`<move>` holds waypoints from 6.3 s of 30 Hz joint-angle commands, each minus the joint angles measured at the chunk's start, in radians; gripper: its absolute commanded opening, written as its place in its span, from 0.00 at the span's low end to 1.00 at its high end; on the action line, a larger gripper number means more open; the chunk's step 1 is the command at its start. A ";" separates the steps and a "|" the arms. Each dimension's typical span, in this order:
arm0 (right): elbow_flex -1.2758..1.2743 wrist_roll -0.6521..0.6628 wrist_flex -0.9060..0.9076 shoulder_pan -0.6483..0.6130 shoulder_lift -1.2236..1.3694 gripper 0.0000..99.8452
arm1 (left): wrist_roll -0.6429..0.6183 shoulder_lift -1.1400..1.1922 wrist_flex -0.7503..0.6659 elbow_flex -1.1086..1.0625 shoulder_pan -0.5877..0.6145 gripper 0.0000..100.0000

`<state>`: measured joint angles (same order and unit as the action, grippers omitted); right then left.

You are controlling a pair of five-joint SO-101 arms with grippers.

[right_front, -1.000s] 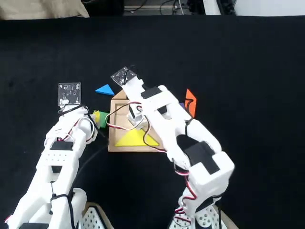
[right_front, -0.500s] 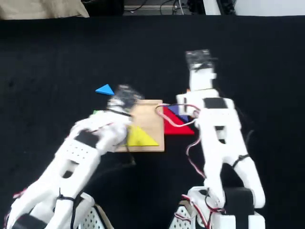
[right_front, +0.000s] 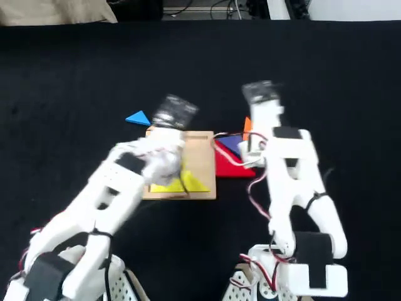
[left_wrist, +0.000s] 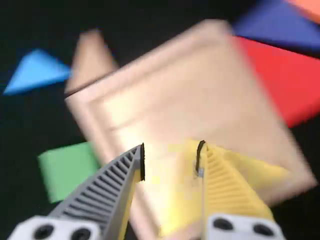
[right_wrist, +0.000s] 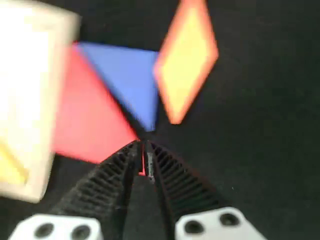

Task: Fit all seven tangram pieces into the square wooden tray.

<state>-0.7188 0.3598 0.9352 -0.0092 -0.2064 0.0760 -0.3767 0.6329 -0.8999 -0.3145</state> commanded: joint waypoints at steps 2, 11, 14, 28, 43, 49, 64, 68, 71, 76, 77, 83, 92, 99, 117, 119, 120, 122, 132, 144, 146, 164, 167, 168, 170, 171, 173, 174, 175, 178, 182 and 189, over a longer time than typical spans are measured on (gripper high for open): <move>0.056 0.087 0.078 -0.107 -0.030 0.06 | -0.060 -0.126 -0.218 -0.170 0.332 0.19; 0.232 0.115 0.210 -0.244 0.176 0.23 | -0.061 -0.226 -0.273 -0.285 0.341 0.20; 0.269 0.117 0.215 -0.253 0.254 0.20 | -0.058 -0.213 -0.273 -0.285 0.331 0.20; 0.311 0.186 0.218 -0.249 0.351 0.31 | -0.058 -0.210 -0.273 -0.285 0.337 0.20; 0.300 0.180 0.250 -0.272 0.343 0.33 | -0.057 -0.219 -0.273 -0.285 0.338 0.20; 0.303 0.147 0.250 -0.311 0.343 0.33 | -0.057 -0.213 -0.273 -0.285 0.321 0.20; 0.331 0.140 0.183 -0.204 0.449 0.24 | -0.057 -0.212 -0.272 -0.286 0.320 0.20; 0.331 0.138 0.180 -0.206 0.446 0.16 | -0.057 -0.212 -0.272 -0.286 0.320 0.20; 0.332 0.137 0.180 -0.204 0.443 0.16 | -0.057 -0.212 -0.273 -0.286 0.320 0.20; 0.329 0.135 0.201 -0.207 0.367 0.15 | -0.057 -0.212 -0.275 -0.286 0.323 0.19; 0.329 0.135 0.224 -0.207 0.331 0.15 | -0.058 -0.212 -0.275 -0.286 0.326 0.19; 0.329 0.032 0.292 -0.222 0.120 0.15 | -0.061 -0.218 -0.275 -0.286 0.329 0.19; 0.348 0.324 0.321 -0.425 0.116 0.15 | -0.052 -0.224 -0.157 -0.268 0.515 0.20; 0.387 0.686 0.321 -0.569 0.114 0.15 | 0.114 -0.273 0.002 -0.326 0.816 0.20; 0.467 1.111 0.272 -0.611 0.326 0.16 | 0.126 -0.671 0.003 -0.539 0.947 0.20; 0.483 1.109 0.276 -0.615 0.369 0.16 | 0.126 -0.675 0.003 -0.542 0.947 0.20; 0.489 1.109 0.278 -0.623 0.384 0.16 | 0.126 -0.675 0.003 -0.541 0.947 0.20; 0.495 1.085 0.278 -0.635 0.403 0.16 | 0.126 -0.675 0.003 -0.541 0.947 0.20; 0.509 1.022 0.279 -0.652 0.403 0.37 | 0.123 -0.675 0.003 -0.541 0.947 0.20; 0.855 0.976 0.632 -0.560 0.357 0.22 | 0.127 -0.675 -0.002 -0.542 0.892 0.20; 0.952 0.895 0.657 -0.508 0.335 0.06 | 0.127 -0.675 -0.002 -0.535 0.822 0.19; 0.538 0.000 0.354 -0.006 0.246 0.01 | 0.127 -0.623 0.597 0.110 -0.280 0.11; 0.352 -0.057 0.158 0.029 0.211 0.01 | 0.127 -0.512 0.542 0.111 -0.268 0.02; 0.292 -0.078 0.089 0.035 0.191 0.01 | 0.127 -0.466 0.517 0.111 -0.260 0.03; 0.194 -0.107 -0.025 0.041 0.147 0.01 | 0.127 -0.368 0.457 0.117 -0.245 0.05; 0.151 -0.110 -0.063 0.041 0.122 0.01 | 0.127 -0.321 0.427 0.127 -0.239 0.04; 0.081 -0.109 -0.117 0.034 0.079 0.01 | 0.127 -0.227 0.365 0.150 -0.239 0.03; 0.054 -0.109 -0.133 0.034 0.061 0.01 | 0.127 -0.184 0.341 0.163 -0.245 0.03; 0.036 -0.112 -0.150 0.041 0.041 0.01 | 0.126 -0.141 0.316 0.182 -0.246 0.03; 0.022 -0.117 -0.180 0.107 0.018 0.01 | 0.121 -0.015 0.262 0.251 -0.248 0.03; 0.004 -0.117 -0.255 0.149 0.065 0.01 | 0.121 0.149 0.258 0.346 -0.248 0.03; 0.013 -0.117 -0.324 0.147 0.136 0.01 | 0.126 0.370 0.230 0.450 -0.232 0.03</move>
<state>-0.7219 0.2509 0.6329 0.1166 -0.0698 0.2064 -0.0821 0.8999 -0.5531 -0.5708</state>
